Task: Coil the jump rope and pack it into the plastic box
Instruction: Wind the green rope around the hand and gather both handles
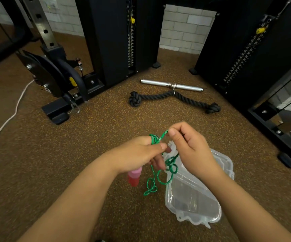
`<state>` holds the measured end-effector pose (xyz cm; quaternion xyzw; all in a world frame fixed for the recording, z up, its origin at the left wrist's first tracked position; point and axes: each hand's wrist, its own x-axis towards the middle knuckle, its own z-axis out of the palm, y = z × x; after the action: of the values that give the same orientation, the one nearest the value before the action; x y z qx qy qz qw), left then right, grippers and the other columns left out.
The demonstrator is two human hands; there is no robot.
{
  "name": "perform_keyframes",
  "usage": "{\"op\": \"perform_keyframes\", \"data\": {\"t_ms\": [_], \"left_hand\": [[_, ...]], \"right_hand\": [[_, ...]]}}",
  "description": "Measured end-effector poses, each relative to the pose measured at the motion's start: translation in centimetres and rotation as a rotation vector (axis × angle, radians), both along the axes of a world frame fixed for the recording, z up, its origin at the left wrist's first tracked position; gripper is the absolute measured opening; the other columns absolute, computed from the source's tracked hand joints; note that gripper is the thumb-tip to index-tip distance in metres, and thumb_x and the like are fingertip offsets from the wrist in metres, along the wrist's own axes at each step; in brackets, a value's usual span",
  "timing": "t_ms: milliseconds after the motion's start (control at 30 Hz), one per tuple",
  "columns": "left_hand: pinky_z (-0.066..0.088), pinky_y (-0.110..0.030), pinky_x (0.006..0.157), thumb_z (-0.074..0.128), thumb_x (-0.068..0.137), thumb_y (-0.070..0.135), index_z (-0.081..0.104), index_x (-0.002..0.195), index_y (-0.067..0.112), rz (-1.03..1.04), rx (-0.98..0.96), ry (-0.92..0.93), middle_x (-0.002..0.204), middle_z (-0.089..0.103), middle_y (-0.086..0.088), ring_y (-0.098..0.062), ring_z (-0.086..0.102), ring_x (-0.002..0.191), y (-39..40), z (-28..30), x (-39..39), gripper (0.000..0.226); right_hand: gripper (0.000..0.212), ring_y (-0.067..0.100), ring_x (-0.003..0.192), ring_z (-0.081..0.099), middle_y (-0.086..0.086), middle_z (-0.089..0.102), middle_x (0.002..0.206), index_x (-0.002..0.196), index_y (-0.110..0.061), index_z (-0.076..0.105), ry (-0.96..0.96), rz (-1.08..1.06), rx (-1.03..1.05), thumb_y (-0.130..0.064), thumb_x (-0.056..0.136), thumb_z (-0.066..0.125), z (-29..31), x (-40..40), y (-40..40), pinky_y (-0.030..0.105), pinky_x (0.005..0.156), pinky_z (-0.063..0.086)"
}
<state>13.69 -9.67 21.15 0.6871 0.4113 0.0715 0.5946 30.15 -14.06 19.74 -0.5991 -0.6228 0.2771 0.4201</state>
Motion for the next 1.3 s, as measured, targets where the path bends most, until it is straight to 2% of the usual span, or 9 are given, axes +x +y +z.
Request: {"op": "perform_keyframes", "data": {"t_ms": [233, 333, 500, 600, 700, 900, 1033, 1100, 1300], "left_hand": [[0.044, -0.024, 0.059, 0.034, 0.097, 0.048, 0.058, 0.071, 0.018, 0.143, -0.026, -0.123, 0.046, 0.044, 0.005, -0.012, 0.046, 0.045, 0.1, 0.8, -0.2, 0.047], [0.038, -0.026, 0.054, 0.034, 0.096, 0.050, 0.049, 0.062, 0.021, 0.243, -0.091, -0.280, 0.043, 0.037, 0.008, -0.013, 0.037, 0.041, 0.8, 0.6, -0.4, 0.047], [0.030, -0.023, 0.043, 0.035, 0.098, 0.043, 0.044, 0.053, 0.023, 0.437, -0.197, -0.497, 0.038, 0.031, 0.008, -0.010, 0.030, 0.036, 1.4, 0.7, -0.6, 0.050], [0.028, -0.023, 0.042, 0.036, 0.099, 0.041, 0.045, 0.052, 0.023, 0.575, -0.230, -0.596, 0.038, 0.030, 0.009, -0.010, 0.030, 0.035, 1.9, 0.9, -1.3, 0.051], [0.027, -0.023, 0.040, 0.035, 0.100, 0.040, 0.043, 0.049, 0.023, 0.666, -0.246, -0.661, 0.036, 0.030, 0.009, -0.010, 0.030, 0.033, 2.4, 1.2, -2.0, 0.054], [0.031, -0.021, 0.037, 0.035, 0.099, 0.038, 0.041, 0.048, 0.022, 0.692, -0.253, -0.687, 0.034, 0.030, 0.007, -0.012, 0.033, 0.031, 2.6, 1.2, -2.3, 0.055], [0.033, -0.020, 0.037, 0.035, 0.099, 0.039, 0.042, 0.047, 0.021, 0.661, -0.303, -0.713, 0.033, 0.029, 0.007, -0.013, 0.035, 0.031, 2.5, 1.1, -2.2, 0.055], [0.036, -0.020, 0.039, 0.036, 0.096, 0.039, 0.043, 0.047, 0.020, 0.571, -0.369, -0.709, 0.032, 0.030, 0.006, -0.014, 0.037, 0.032, 2.3, 1.0, -2.0, 0.053], [0.042, -0.021, 0.043, 0.039, 0.085, 0.040, 0.047, 0.047, 0.018, 0.235, -0.536, -0.587, 0.032, 0.034, 0.003, -0.018, 0.046, 0.034, 1.0, 1.1, -0.6, 0.044]], "right_hand": [[0.021, 0.011, 0.061, 0.043, -0.006, 0.045, 0.062, 0.085, -0.022, 0.065, 0.309, 0.010, -0.216, -0.024, 0.097, 0.048, -0.6, 0.3, 0.5, 0.032, 0.063, 0.042], [0.025, 0.012, 0.060, 0.048, -0.005, 0.048, 0.059, 0.087, -0.019, 0.069, 0.475, 0.103, -0.283, -0.023, 0.096, 0.046, -0.3, 0.6, 0.5, 0.024, 0.064, 0.046], [0.039, 0.014, 0.049, 0.046, -0.007, 0.039, 0.047, 0.059, -0.022, 0.057, 0.529, 0.093, -0.400, -0.050, 0.085, 0.047, -0.6, 0.9, 0.5, 0.040, 0.076, 0.049], [0.029, 0.012, 0.057, 0.055, -0.004, 0.051, 0.055, 0.076, -0.021, 0.069, 0.602, 0.109, -0.398, -0.036, 0.090, 0.048, -0.8, 1.4, 0.5, 0.023, 0.068, 0.050], [0.023, 0.007, 0.063, 0.058, -0.005, 0.060, 0.063, 0.097, -0.014, 0.070, 0.516, 0.170, -0.401, -0.013, 0.096, 0.047, -1.0, 1.7, 0.4, 0.017, 0.065, 0.049], [0.019, -0.001, 0.052, 0.044, -0.019, 0.051, 0.049, 0.094, -0.013, 0.070, 0.296, 0.086, -0.349, -0.016, 0.095, 0.052, -1.5, 1.5, 0.7, 0.014, 0.055, 0.040], [0.021, 0.022, 0.071, 0.059, -0.013, 0.067, 0.069, 0.090, -0.035, 0.070, 0.089, 0.121, -0.375, -0.021, 0.094, 0.054, -2.4, 1.6, 0.4, 0.036, 0.070, 0.047], [0.026, 0.015, 0.090, 0.065, -0.016, 0.070, 0.092, 0.095, -0.042, 0.066, -0.013, 0.137, -0.390, -0.019, 0.094, 0.055, -2.9, 1.4, 0.3, 0.034, 0.083, 0.049], [0.041, -0.006, 0.118, 0.052, -0.015, 0.059, 0.122, 0.120, -0.029, 0.052, 0.469, 0.365, -0.254, 0.001, 0.094, 0.046, -1.3, -1.0, 0.3, 0.018, 0.104, 0.038]]}}
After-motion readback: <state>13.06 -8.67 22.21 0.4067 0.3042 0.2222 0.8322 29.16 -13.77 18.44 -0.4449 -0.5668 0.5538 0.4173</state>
